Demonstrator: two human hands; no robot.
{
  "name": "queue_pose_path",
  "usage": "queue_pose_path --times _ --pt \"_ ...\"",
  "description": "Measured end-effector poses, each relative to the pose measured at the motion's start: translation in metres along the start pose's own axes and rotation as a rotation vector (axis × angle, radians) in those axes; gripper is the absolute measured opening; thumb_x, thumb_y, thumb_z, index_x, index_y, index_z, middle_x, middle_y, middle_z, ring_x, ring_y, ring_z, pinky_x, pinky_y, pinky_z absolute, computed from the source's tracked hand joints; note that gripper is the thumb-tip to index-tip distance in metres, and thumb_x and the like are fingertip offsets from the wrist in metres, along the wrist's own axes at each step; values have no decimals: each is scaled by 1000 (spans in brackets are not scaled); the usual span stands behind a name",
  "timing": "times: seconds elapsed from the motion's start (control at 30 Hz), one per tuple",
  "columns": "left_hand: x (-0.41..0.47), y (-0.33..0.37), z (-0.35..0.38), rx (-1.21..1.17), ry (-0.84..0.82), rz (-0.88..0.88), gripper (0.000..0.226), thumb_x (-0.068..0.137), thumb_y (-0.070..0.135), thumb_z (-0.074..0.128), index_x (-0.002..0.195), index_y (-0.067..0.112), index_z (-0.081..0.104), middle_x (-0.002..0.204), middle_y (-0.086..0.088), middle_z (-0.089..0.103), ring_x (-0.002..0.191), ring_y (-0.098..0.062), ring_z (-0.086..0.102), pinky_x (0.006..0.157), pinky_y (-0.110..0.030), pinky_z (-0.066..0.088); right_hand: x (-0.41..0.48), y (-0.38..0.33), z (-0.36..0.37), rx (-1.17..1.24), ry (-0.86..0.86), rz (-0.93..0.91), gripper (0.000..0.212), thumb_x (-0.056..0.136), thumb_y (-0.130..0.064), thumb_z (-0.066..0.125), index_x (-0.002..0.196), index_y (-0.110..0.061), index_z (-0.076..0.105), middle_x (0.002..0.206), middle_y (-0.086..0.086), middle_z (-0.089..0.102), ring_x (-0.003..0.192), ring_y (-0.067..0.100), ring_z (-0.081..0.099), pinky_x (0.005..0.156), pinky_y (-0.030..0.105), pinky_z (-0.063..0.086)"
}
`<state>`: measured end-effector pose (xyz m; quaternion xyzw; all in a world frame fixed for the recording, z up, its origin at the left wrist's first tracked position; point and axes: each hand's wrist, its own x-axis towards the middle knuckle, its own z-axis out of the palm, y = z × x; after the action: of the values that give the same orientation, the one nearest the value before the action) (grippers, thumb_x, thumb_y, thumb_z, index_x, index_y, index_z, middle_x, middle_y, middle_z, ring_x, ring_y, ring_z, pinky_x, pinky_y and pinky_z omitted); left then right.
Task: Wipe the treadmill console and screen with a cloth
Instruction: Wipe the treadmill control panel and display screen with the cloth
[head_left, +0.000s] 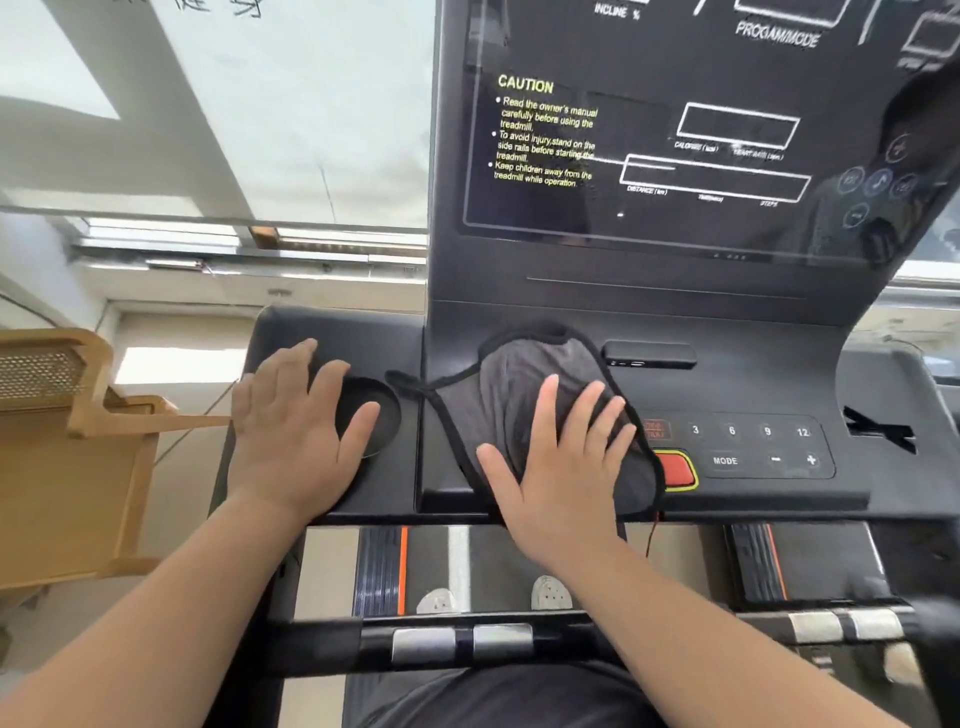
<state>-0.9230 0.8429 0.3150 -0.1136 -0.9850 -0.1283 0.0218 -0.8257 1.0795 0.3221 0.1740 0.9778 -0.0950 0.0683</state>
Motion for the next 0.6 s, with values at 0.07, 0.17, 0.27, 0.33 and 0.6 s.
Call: queue_pose_path --times 0.07,0.17,0.27,0.33,0.6 --pt "0 0 -1 2 -10 2 60 92 58 33 130 17 55 147 -14 41 137 -39 37 111 -60 31 24 -10 -3 24 36 6 95 90 -81 -4 163 -21 -7 166 33 -8 152 55 -9 123 67 -5" --pt "1 0 -2 3 -15 4 60 93 58 33 130 17 56 146 -14 42 137 -39 38 110 -60 31 47 -24 -7 -15 62 -60 90 92 -77 8 164 -24 -3 166 31 -15 152 54 -14 123 66 -4" --pt "1 0 -1 -2 -22 3 61 93 59 32 131 17 55 147 -14 42 137 -38 37 111 -60 31 51 -27 -7 -105 31 -298 83 95 -73 19 164 -29 3 169 22 -18 154 47 -18 125 61 -6" --pt "0 0 -1 -5 -23 2 61 93 60 31 131 17 54 147 -14 41 138 -38 37 111 -60 30 53 -21 -12 -146 -10 -480 79 97 -71 25 164 -31 11 172 15 -13 156 42 -16 126 61 -2" --pt "0 0 -3 -15 -25 5 62 92 60 32 131 17 54 146 -13 41 137 -37 37 112 -60 30 26 53 -19 -299 -127 -818 80 96 -75 35 164 -35 16 174 3 0 159 32 -7 128 54 3"
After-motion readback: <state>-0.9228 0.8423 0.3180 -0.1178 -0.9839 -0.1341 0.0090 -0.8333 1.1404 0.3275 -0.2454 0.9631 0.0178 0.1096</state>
